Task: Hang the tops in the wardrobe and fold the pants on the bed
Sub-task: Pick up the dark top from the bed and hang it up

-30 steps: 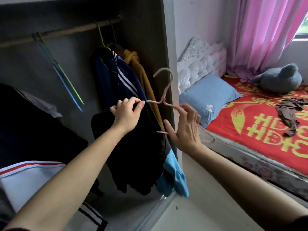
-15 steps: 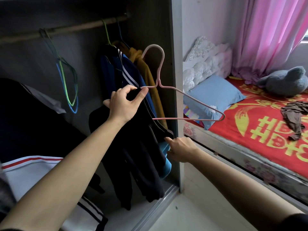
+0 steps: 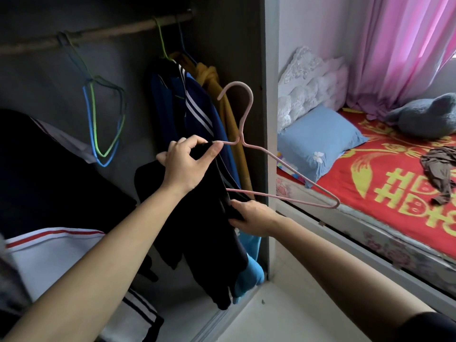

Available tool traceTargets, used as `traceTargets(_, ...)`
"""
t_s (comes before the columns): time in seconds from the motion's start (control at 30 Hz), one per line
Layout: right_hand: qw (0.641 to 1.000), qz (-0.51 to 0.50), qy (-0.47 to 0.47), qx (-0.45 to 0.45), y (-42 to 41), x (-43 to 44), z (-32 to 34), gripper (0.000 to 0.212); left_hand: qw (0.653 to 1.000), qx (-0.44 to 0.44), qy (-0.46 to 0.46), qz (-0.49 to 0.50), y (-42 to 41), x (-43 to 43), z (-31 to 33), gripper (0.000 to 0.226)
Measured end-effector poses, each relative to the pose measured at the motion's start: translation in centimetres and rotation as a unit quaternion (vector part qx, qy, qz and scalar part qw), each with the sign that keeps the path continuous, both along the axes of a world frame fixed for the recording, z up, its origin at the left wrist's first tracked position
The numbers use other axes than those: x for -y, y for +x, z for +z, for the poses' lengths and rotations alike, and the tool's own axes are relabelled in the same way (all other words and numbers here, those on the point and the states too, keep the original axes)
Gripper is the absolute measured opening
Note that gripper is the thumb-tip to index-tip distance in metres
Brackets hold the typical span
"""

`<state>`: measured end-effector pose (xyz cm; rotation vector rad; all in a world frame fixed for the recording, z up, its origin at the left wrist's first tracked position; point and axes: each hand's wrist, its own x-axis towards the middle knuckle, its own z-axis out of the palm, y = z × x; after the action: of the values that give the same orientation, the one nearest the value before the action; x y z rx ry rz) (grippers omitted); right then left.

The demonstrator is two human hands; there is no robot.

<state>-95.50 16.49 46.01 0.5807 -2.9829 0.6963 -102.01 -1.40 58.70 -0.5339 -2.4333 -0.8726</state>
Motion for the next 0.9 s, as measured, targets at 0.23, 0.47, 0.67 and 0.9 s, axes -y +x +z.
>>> traceTargets(0.23, 0.994, -0.089, 0.06, -0.003, 2.3, -5.3, -3.5, 0.026, 0.995, 0.016, -0.043, 0.089, -2.4, 3.6, -1.7, 0.05)
traceTargets(0.47, 0.992, -0.099, 0.052, -0.06, 2.9, -9.0, -3.2, 0.03, 0.991, 0.041, -0.079, 0.104, -3.7, 5.7, -4.0, 0.045)
traceTargets(0.67, 0.991, -0.109, 0.019, -0.072, 3.0, -10.7, -1.8, 0.022, 0.992, 0.042, -0.086, 0.083, -4.4, 7.1, -4.5, 0.046)
traceTargets(0.9, 0.977, -0.136, 0.028, -0.159, 3.2, -11.0, 0.8, 0.03, 0.993, 0.048, -0.078, 0.075, -4.1, 7.7, -5.0, 0.048)
